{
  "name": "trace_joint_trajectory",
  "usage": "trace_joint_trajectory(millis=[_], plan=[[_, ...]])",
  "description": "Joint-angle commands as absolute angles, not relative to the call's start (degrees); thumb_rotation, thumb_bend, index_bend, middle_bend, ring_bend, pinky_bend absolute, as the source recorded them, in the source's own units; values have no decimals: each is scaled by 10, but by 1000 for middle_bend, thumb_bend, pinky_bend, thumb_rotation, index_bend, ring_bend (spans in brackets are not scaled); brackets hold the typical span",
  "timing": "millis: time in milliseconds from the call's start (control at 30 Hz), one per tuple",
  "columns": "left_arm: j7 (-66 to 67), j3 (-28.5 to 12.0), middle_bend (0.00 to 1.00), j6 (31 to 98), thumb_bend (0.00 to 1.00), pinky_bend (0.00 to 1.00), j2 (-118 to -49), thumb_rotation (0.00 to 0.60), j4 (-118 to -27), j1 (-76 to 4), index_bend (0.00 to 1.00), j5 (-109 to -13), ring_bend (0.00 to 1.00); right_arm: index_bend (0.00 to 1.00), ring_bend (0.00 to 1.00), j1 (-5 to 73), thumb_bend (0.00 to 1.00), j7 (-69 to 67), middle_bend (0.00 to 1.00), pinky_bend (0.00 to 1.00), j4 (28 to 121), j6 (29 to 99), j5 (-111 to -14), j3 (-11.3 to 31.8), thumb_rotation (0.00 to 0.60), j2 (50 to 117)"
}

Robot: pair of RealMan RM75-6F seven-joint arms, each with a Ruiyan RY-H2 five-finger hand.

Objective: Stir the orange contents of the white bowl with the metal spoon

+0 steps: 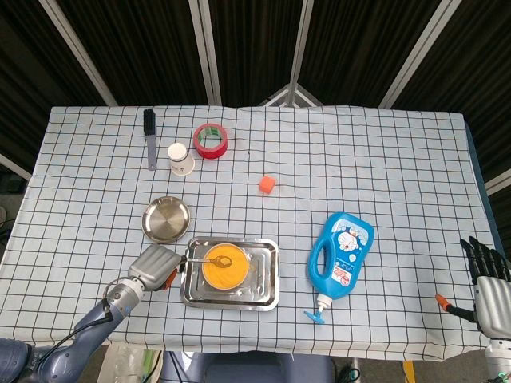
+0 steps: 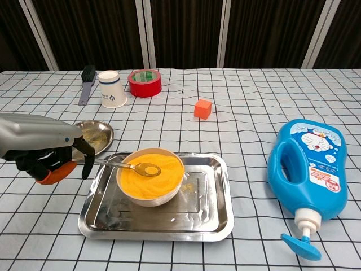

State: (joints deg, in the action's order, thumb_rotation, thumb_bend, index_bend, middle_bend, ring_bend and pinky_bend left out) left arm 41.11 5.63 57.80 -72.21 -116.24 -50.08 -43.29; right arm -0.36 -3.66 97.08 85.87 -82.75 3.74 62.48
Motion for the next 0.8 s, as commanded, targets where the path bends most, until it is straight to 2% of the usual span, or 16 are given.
trace_joint_trajectory(millis=[33,200,267,333,400,433,500,567,667,800], plan=[[416,55,855,585,913,871,-724,600,-1158,-502,417,-428,784,0,0,-4,202,-37,0,0,971,859,-829,37,600,625],[415,53,854,593,895,871,-723,600,-1159,-501,419,-422,784,0,0,-4,202,-37,0,0,972,858,-828,37,600,624],[409,52,854,594,842,871,-718,600,-1164,-499,415,-424,784,0,0,-4,202,-38,0,0,972,858,-828,37,600,624],[401,51,854,594,715,871,-709,600,-1173,-496,410,-429,784,0,0,-4,202,-39,0,0,972,859,-828,37,600,624],[391,52,853,596,483,871,-694,600,-1187,-491,406,-437,784,0,0,-4,202,-40,0,0,972,859,-828,37,600,623],[385,53,854,598,412,871,-686,600,-1195,-487,406,-443,784,0,0,-5,202,-41,0,0,972,859,-828,37,600,623],[365,56,859,604,174,873,-663,600,-1215,-475,402,-461,784,0,0,-4,202,-42,0,0,972,858,-827,37,600,623],[335,60,870,612,69,878,-639,600,-1230,-456,396,-489,789,0,0,-4,203,-43,0,0,972,857,-827,37,600,623],[283,58,896,641,4,900,-621,600,-1235,-421,395,-529,813,0,0,-4,202,-41,0,0,973,857,-828,37,600,623],[241,42,925,698,16,945,-628,600,-1219,-382,386,-557,864,0,0,-3,202,-38,0,0,975,855,-827,36,600,623]])
